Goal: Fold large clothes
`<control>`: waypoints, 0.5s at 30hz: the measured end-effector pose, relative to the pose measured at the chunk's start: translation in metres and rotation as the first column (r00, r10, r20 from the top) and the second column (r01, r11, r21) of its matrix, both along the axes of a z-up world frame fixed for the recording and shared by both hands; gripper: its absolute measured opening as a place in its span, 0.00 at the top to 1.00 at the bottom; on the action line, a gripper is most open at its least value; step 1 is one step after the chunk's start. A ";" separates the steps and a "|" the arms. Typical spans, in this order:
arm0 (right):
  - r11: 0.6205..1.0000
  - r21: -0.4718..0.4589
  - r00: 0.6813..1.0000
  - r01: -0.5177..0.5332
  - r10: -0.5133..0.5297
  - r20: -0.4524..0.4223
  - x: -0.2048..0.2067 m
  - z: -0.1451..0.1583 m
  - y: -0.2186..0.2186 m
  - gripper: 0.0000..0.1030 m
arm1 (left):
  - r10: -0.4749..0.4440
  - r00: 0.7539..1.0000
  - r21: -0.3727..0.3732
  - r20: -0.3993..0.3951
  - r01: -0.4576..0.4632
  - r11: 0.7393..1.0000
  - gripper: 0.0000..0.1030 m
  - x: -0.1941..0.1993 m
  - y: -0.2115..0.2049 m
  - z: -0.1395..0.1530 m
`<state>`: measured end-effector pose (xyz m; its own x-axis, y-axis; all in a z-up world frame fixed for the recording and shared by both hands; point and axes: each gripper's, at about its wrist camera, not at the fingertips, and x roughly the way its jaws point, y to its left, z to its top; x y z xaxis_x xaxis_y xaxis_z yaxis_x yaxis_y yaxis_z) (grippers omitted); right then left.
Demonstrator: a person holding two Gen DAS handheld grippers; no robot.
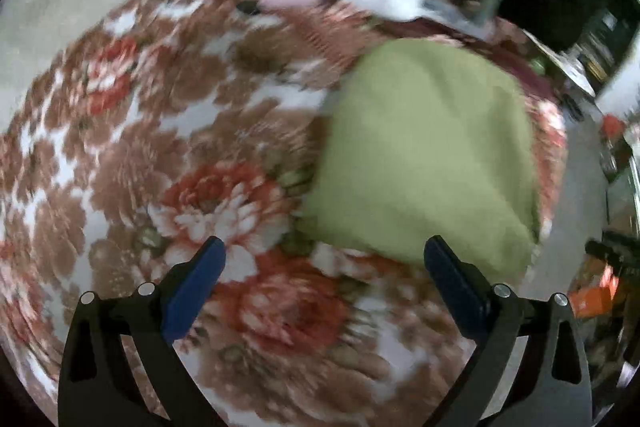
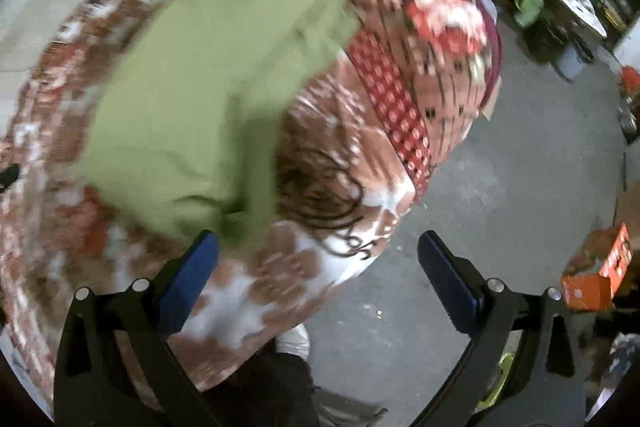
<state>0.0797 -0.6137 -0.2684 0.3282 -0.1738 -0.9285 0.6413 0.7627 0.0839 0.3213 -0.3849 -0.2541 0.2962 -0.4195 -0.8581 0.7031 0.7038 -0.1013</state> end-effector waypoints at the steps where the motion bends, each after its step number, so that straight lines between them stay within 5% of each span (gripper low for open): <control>1: 1.000 0.002 0.999 -0.007 0.007 0.034 -0.003 0.020 0.011 0.05 | -0.034 0.999 0.006 0.013 0.034 0.999 0.05 -0.011 -0.005 0.009; 7: 0.998 -0.047 0.988 -0.048 0.055 0.143 -0.018 0.113 0.077 0.05 | -0.135 0.985 -0.097 0.104 0.145 0.985 0.05 -0.081 0.006 0.087; 10: 0.988 -0.096 0.979 -0.118 0.132 0.155 -0.021 0.138 0.097 0.05 | -0.089 0.996 -0.137 0.030 0.092 0.986 0.05 -0.099 0.023 0.111; 15: 0.982 -0.097 0.976 -0.164 0.175 0.127 -0.029 0.141 0.105 0.05 | -0.012 0.998 -0.110 0.067 0.019 0.994 0.05 -0.116 0.043 0.131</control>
